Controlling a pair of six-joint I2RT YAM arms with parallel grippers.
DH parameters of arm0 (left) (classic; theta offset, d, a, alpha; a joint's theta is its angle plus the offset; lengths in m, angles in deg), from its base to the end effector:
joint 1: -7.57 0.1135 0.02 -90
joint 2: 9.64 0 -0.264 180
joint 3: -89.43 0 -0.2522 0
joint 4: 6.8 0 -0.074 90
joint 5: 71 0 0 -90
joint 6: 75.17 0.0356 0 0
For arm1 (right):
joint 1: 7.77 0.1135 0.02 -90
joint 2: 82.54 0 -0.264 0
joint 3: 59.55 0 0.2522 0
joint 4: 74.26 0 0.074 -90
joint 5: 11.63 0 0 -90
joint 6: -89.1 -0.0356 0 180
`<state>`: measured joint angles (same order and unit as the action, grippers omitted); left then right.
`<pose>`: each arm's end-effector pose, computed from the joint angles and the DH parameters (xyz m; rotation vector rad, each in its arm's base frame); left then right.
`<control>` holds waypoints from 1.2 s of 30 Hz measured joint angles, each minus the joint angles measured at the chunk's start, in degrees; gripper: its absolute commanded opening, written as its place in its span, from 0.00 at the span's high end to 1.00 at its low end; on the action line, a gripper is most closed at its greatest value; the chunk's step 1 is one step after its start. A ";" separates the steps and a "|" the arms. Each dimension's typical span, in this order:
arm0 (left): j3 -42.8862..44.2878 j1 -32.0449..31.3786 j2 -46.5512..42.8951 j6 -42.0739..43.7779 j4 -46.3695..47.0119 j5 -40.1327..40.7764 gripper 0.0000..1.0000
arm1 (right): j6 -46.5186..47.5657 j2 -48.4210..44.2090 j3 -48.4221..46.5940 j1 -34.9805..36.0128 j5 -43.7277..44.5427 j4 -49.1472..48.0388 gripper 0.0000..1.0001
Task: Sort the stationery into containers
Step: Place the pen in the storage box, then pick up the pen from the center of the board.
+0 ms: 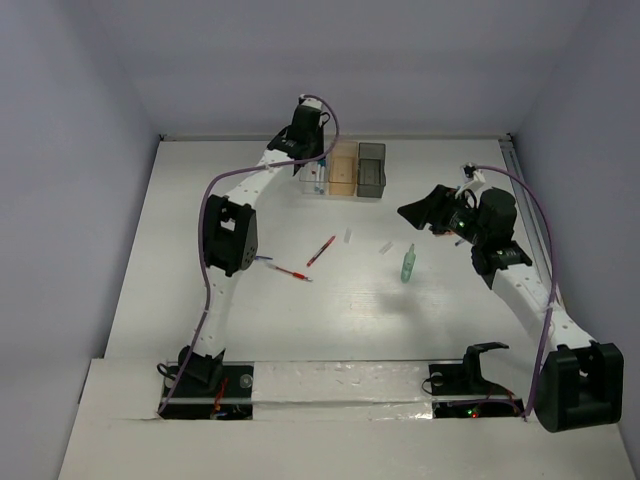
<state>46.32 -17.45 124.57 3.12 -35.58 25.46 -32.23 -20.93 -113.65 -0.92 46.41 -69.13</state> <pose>0.5039 -0.2308 0.2664 0.1646 2.0288 -0.2908 0.2422 0.0481 0.2900 -0.0219 1.8640 0.9674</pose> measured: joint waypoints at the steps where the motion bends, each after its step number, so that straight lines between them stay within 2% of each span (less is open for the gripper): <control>1: 0.00 0.02 0.20 0.15 -0.02 -0.20 0.74 | 0.00 0.15 0.00 0.00 0.02 0.00 0.23; 5: 0.02 0.35 0.26 0.52 0.20 -0.96 0.57 | 0.00 0.42 0.00 0.00 0.02 0.00 0.23; 8: 0.48 0.39 0.28 0.57 -0.04 -1.42 0.53 | 0.00 0.42 0.00 0.00 0.00 0.00 0.23; 13: 1.75 0.57 -0.22 0.76 -0.55 -2.51 0.51 | 0.02 0.92 0.00 0.52 0.00 -0.35 0.23; 16: 0.46 0.66 -3.72 0.76 -1.95 -3.74 0.49 | 0.63 1.92 -0.02 2.67 0.02 -0.52 0.23; 20: -14.78 0.70 -21.53 0.24 -0.63 -6.10 0.40 | 3.41 4.94 -1.81 9.03 0.26 0.57 0.23; 22: -25.07 0.70 -35.58 -0.22 1.70 -6.84 0.35 | 5.14 6.80 -3.63 12.83 0.90 1.60 0.22; 23: -29.05 0.76 -42.05 -0.44 2.34 -6.99 0.29 | 5.90 7.65 -4.42 14.40 1.11 1.92 0.22; 27: -43.34 1.16 -69.02 -1.29 6.05 -6.27 0.15 | 8.48 11.61 -8.35 21.38 2.19 3.19 0.19; 31: -48.85 2.29 -85.40 -1.88 4.81 -3.69 0.06 | 9.81 18.43 -14.25 28.06 4.26 4.26 0.15; 33: -49.42 2.40 -90.05 -1.99 3.15 -2.73 0.01 | 10.54 23.50 -19.15 31.56 5.40 5.40 0.13; 36: -49.57 2.40 -93.39 -2.25 0.04 -2.29 0.01 | 12.07 32.00 -27.82 36.76 7.89 8.63 0.09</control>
<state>-3.25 -15.04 31.18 0.87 -35.54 23.17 -20.16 11.07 -141.48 35.85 54.30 -60.49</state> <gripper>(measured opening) 0.987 0.890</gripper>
